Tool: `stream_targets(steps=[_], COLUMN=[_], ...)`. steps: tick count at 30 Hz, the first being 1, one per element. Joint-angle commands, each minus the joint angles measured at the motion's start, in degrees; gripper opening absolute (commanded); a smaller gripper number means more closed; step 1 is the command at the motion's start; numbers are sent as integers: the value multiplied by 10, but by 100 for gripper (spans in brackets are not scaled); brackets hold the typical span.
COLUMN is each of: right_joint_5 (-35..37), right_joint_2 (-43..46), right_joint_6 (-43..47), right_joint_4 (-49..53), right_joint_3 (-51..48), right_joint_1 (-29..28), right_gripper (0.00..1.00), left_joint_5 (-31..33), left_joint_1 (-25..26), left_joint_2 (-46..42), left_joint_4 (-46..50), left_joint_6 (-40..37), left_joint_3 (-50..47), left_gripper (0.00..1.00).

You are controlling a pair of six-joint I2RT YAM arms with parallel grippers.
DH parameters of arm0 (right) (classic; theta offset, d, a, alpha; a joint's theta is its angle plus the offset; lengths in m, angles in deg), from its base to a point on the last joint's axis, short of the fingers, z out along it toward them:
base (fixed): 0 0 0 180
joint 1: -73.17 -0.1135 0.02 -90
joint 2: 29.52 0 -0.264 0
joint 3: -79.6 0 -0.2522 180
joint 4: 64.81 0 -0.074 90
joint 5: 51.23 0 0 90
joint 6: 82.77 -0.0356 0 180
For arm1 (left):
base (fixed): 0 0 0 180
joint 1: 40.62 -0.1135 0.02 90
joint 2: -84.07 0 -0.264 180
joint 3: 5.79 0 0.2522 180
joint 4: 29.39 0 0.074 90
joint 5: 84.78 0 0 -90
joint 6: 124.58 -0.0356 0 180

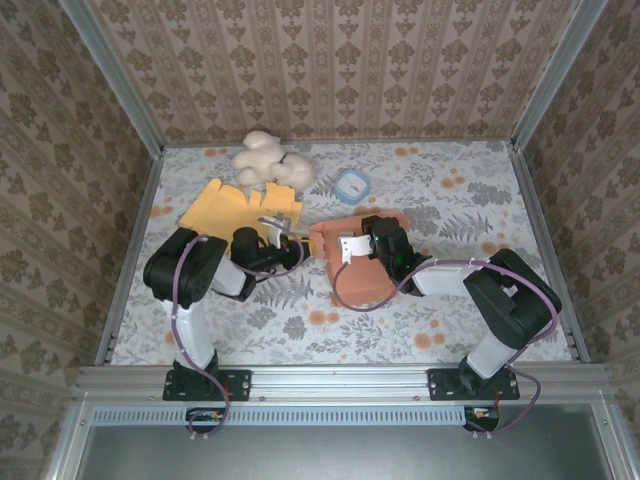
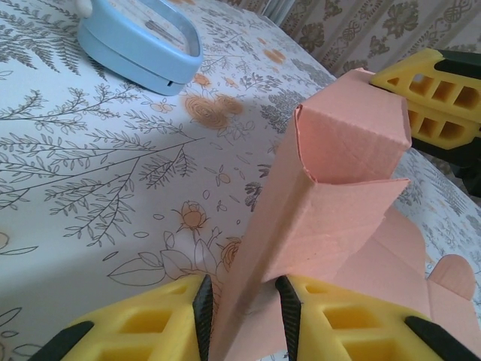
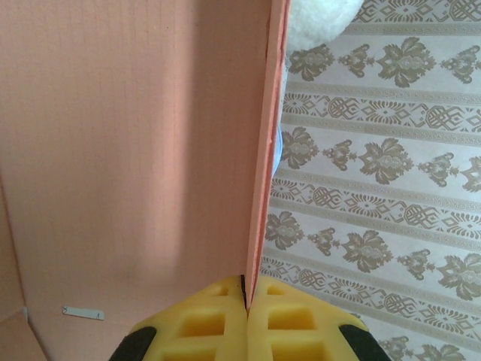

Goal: Fold the paper box

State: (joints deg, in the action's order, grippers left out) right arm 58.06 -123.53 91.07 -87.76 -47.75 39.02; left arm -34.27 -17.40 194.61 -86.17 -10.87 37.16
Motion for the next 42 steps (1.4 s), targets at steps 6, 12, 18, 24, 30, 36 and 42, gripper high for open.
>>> stream_targets(steps=[6,12,18,24,30,36,42], right_joint_5=[-11,-8,-7,-8,-7,-6,-5], right_joint_2=[9,7,7,6,9,16,18], right_joint_6=[-5,-5,-6,-7,-6,-8,-9], right_joint_4=[40,41,43,44,46,48,48], right_joint_3=[0,0,0,0,0,-2,-4], right_joint_1=[0,0,0,-1,-2,-6,-8], right_gripper=[0,0,0,0,0,0,0], left_joint_5=[-5,1,9,54,100,187,251], left_joint_1=[25,50,63,81,105,128,148], left_joint_2=[2,-8,-10,-16,-31,-49,-54], left_joint_4=[-25,-27,-27,-26,-22,20,34], left_joint_6=[14,11,12,13,4,-23,-30], left_joint_3=[10,-2,-4,-4,-8,-6,-1], left_gripper=[34,34,33,34,37,37,43])
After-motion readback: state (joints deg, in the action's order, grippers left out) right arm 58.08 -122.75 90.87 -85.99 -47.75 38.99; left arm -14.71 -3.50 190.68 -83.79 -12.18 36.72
